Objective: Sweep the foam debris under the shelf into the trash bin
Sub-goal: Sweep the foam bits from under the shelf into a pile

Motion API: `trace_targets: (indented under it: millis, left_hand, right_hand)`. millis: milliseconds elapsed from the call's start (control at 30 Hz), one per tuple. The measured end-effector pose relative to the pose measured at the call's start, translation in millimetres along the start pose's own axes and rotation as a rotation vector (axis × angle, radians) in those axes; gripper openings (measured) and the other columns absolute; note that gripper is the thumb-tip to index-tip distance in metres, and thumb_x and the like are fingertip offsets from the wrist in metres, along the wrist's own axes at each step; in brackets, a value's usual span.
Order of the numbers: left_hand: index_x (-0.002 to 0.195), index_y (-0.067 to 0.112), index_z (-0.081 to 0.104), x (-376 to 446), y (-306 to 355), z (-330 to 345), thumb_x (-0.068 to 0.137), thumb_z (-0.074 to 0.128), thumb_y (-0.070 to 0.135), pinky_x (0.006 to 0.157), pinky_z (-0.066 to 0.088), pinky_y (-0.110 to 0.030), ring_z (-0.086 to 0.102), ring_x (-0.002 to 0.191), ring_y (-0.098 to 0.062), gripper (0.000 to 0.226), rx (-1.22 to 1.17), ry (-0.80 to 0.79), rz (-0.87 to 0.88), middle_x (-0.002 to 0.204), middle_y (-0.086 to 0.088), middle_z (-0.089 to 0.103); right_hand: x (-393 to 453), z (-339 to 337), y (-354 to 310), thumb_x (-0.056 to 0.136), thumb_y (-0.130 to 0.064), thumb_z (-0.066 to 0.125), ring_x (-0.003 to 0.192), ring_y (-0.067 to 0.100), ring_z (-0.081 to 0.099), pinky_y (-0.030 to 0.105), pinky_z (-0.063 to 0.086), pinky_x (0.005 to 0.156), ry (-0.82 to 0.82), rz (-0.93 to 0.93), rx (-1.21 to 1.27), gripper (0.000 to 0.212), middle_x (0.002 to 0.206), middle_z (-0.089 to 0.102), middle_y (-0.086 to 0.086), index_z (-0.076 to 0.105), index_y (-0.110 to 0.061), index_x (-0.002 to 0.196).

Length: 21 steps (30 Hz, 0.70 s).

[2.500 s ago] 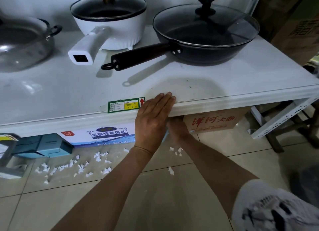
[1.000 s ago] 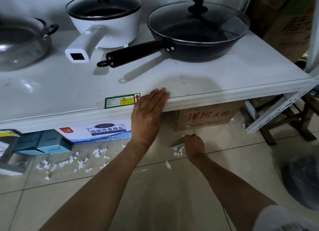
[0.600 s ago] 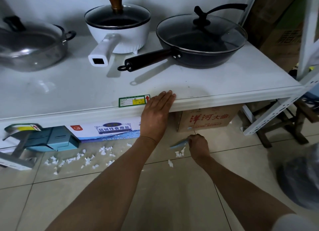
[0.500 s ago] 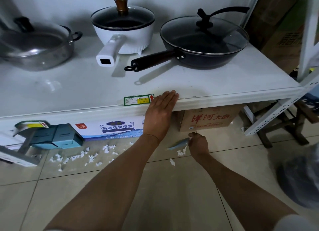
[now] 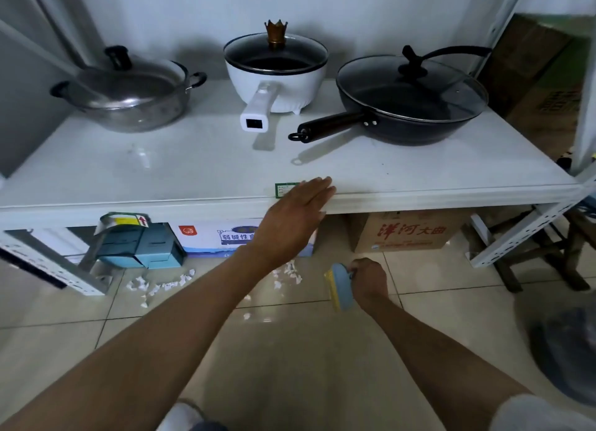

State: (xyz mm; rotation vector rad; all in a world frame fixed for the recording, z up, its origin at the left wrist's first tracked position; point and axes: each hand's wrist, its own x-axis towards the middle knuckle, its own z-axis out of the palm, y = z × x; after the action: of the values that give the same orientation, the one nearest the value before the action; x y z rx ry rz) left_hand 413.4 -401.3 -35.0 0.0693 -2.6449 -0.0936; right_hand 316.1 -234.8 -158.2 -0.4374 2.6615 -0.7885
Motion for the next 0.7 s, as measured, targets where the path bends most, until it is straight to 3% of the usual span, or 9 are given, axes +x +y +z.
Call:
trace_targets:
  millis: [133,300,433,567,700]
  left_hand:
    - [0.142,0.012,0.044,-44.6,-47.4,-36.0,0.098,0.048,0.018,0.119,0.027,-0.031,0.041,0.139,-0.020,0.044,0.031,0.071,-0.138,0.152,-0.004,0.040]
    - [0.142,0.012,0.043,-91.6,-113.3,-75.5,0.101,0.045,0.018,0.121,0.020,-0.031,0.035,0.141,-0.020,0.041,0.085,0.148,-0.318,0.152,-0.007,0.040]
    - [0.140,0.011,0.046,-114.9,-155.4,-91.7,0.101,0.044,0.022,0.120,0.027,-0.039,0.040,0.139,-0.023,0.040,0.118,0.199,-0.434,0.149,-0.009,0.044]
    - [0.136,0.014,0.051,-133.6,-182.8,-93.6,0.100,0.047,0.018,0.117,0.032,-0.040,0.047,0.134,-0.024,0.036,0.139,0.224,-0.400,0.143,-0.008,0.052]
    - [0.135,0.020,0.055,-146.5,-201.0,-85.5,0.102,0.040,0.029,0.118,0.031,-0.035,0.046,0.135,-0.017,0.037,0.126,0.148,-0.375,0.144,-0.001,0.052]
  right_hand:
    - [-6.8,29.3,-26.4,0.089,-0.003,0.052,0.118,0.027,0.060,0.027,0.042,0.101,0.005,0.008,0.052,0.032,0.125,0.065,0.014,0.067,-0.003,0.118]
    - [-16.3,75.8,-81.9,0.086,-0.004,0.056,0.100,0.025,0.068,0.026,0.049,0.081,-0.140,-0.145,0.035,0.023,0.106,0.074,0.012,0.075,-0.003,0.098]
    - [-20.7,120.0,-126.6,0.088,-0.005,0.051,0.096,0.023,0.070,0.018,0.043,0.062,-0.191,-0.130,0.102,0.024,0.100,0.074,0.009,0.075,-0.008,0.092]
    - [-30.8,160.3,-170.3,0.086,-0.003,0.056,0.091,0.024,0.072,0.028,0.056,0.079,-0.208,-0.212,0.112,0.021,0.096,0.076,0.009,0.076,-0.008,0.091]
    - [-38.5,203.7,-198.3,0.087,-0.007,0.057,0.094,0.022,0.071,0.027,0.054,0.083,-0.249,-0.200,0.155,0.019,0.096,0.077,0.008,0.076,-0.011,0.090]
